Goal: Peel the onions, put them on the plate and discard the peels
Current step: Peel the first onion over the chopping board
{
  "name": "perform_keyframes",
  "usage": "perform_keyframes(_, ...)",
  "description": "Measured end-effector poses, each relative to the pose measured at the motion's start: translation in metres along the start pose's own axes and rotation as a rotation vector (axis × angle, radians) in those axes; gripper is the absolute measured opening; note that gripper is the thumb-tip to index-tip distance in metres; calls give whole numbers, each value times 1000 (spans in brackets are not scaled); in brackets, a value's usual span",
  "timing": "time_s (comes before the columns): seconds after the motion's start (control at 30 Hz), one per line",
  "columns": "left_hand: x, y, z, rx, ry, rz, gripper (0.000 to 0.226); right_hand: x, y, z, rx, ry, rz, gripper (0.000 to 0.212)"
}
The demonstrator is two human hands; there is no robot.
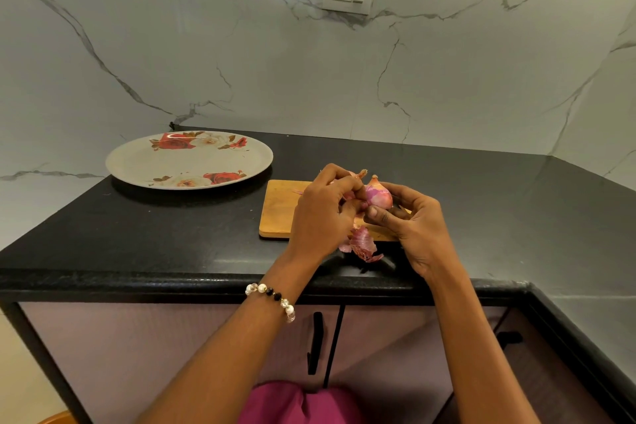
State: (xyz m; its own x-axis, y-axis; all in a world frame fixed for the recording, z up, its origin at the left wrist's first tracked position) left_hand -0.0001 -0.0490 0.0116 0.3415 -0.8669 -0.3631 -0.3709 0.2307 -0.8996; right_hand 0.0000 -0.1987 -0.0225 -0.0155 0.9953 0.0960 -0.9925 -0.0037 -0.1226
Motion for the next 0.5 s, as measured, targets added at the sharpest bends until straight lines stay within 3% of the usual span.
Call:
perform_keyframes(0.1,5,0,0,6,-36,46,14,-1,0,1,-10,-5,-6,47)
perform_keyframes(0.23,-1,-1,2,-41,-2,-9,13,-1,1,4,-34,4,-19,46)
perform_keyframes(0.5,-3,2,8,-208,162,-42,25,-1,2,7,-89,62,-26,60)
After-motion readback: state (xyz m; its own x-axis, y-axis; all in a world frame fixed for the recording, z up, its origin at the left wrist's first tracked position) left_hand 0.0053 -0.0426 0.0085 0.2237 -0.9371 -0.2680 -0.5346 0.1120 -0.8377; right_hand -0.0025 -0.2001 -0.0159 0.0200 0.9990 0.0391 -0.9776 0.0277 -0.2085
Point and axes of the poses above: each hand's wrist, its own y-axis away from the middle knuckle, its own x-axis out of the palm, z = x × y, the point moved 7 cm from there along -y, towards the middle knuckle, and after that the axes turned 14 degrees about x, right-handed, at the moved point
